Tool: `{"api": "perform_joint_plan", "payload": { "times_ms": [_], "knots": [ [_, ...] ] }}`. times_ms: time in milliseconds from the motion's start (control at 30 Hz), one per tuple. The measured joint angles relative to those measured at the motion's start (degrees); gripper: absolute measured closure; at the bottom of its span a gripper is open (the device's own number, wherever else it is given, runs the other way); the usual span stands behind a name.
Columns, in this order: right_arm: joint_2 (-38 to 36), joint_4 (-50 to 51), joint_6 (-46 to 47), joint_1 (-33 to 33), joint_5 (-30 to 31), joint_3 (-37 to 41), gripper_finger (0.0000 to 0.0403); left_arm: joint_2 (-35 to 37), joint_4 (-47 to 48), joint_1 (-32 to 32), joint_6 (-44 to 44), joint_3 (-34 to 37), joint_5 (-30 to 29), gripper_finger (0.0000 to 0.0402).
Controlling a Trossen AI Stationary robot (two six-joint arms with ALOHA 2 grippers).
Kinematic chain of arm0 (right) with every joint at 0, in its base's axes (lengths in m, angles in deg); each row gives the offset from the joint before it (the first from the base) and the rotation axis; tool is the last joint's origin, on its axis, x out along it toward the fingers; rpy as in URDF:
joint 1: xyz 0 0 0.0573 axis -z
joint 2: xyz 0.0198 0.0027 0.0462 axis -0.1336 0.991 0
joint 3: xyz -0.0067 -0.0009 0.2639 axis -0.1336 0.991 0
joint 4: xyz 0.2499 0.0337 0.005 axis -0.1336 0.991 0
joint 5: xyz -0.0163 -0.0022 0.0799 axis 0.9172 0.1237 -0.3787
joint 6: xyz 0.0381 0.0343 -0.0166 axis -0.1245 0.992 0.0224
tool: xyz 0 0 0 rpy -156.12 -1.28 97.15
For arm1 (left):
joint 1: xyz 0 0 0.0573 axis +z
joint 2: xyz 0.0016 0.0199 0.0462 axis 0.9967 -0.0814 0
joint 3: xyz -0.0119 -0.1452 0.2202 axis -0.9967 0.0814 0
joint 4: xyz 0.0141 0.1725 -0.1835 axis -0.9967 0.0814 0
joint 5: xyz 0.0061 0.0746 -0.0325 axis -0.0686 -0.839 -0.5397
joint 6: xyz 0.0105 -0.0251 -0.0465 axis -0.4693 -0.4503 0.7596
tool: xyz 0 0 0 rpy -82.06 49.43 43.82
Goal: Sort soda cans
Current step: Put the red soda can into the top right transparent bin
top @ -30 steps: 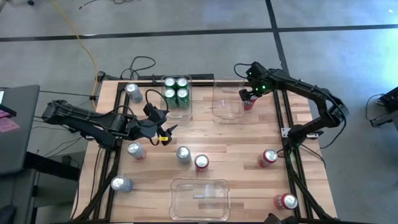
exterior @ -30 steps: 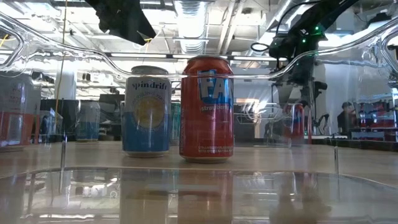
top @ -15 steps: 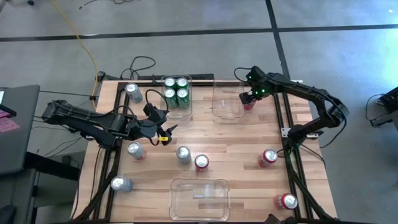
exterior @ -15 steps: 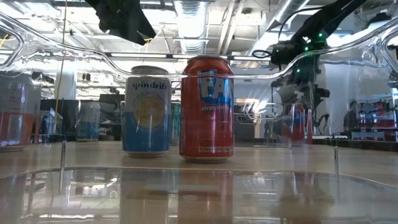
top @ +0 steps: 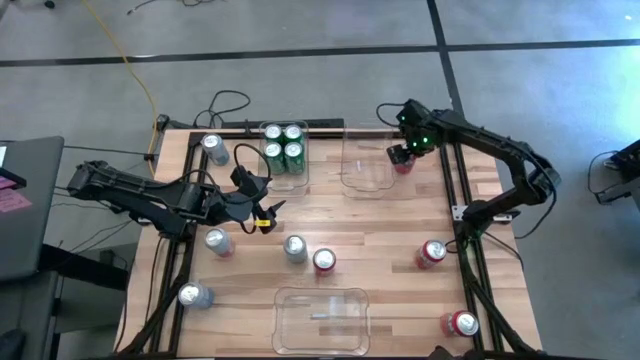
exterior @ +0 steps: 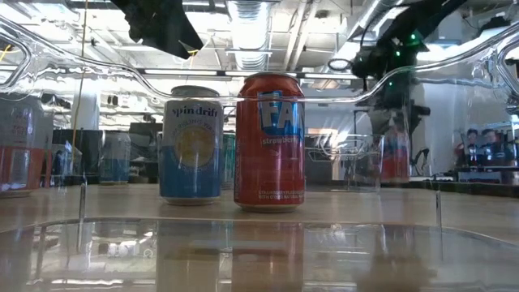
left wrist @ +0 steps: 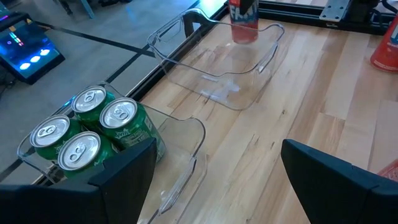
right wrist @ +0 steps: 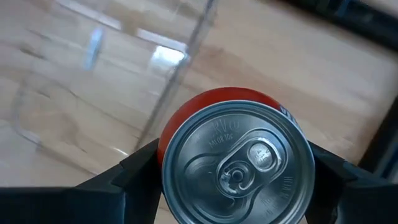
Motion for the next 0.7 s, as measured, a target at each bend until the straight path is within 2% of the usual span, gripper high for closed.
{"api": "perform_joint_plan", "payload": {
  "times_ms": [200, 300, 467, 700],
  "knots": [
    [0.0, 7.9, -0.4, -2.2, 7.6, -9.2, 0.0110, 0.0, 0.0, 0.0, 0.0, 0.0, 0.0, 0.0063],
    [-0.1, 8.5, -0.4, -3.8, 11.0, -13.9, 0.0110, 0.0, 0.0, 0.0, 0.1, 0.0, 0.0, 0.0063],
    [-0.1, 5.8, -1.2, -6.0, 11.4, -18.4, 0.0110, 0.0, 0.3, 0.0, 0.4, 0.0, 0.0, 0.0063],
    [3.4, -3.5, -4.2, -7.6, 8.7, -18.4, 0.0108, 0.0, 0.2, 0.0, 1.1, 0.0, 0.0, 0.0063]
  ]
}}
